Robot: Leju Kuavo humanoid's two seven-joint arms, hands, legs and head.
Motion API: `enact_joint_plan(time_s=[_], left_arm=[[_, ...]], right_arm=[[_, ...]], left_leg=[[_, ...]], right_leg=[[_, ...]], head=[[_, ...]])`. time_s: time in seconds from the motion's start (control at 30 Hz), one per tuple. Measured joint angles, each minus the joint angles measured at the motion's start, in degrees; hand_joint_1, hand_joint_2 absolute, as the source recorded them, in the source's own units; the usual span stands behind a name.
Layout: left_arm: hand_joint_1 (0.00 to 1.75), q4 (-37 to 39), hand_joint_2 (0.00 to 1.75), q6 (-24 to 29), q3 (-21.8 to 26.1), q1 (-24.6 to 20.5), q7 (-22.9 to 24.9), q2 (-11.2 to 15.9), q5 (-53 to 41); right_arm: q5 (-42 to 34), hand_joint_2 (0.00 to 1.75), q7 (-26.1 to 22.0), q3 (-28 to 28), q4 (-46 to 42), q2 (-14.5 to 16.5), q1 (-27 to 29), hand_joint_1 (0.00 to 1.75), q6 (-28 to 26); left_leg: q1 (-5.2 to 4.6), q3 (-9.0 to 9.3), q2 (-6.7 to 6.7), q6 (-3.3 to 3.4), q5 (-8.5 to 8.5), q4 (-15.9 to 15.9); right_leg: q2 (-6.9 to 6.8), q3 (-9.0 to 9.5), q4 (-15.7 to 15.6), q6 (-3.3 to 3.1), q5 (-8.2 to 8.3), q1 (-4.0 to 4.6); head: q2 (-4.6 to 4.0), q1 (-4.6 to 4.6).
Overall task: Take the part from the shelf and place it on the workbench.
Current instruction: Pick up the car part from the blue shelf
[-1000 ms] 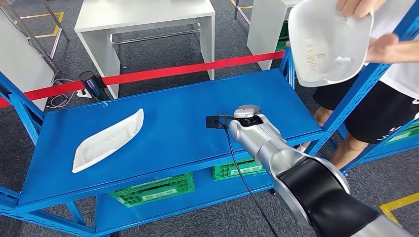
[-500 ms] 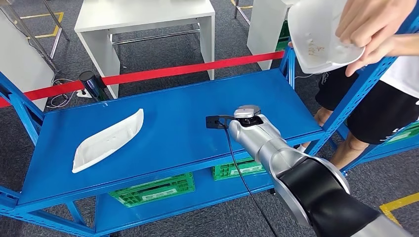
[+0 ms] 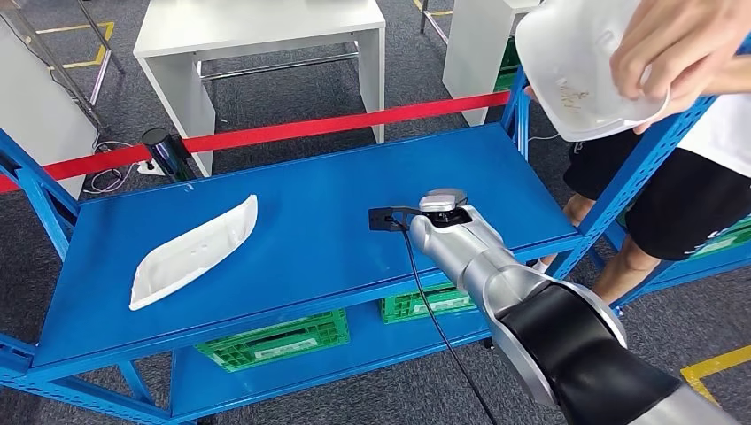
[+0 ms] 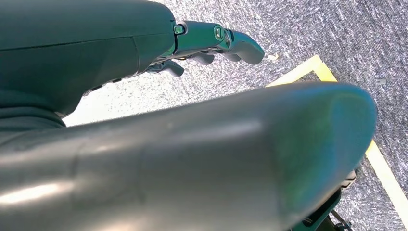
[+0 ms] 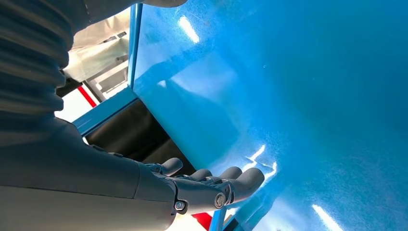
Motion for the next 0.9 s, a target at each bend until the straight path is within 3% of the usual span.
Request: enact_joint_plan(time_s=[0.9], left_arm=[[0.00,0.00,0.00,0.00,-0.35,-0.15,0.14,0.15,-0.01]], right_arm=[[-1.02,1.75,-0.32,0.00,0.00,-0.09,0.59,0.00,-1.15]], left_leg=[[0.00,0.00,0.00,0.00,0.00,0.00]], right_leg=[[0.00,0.00,0.00,0.00,0.00,0.00]], head=[[0.00,0.00]])
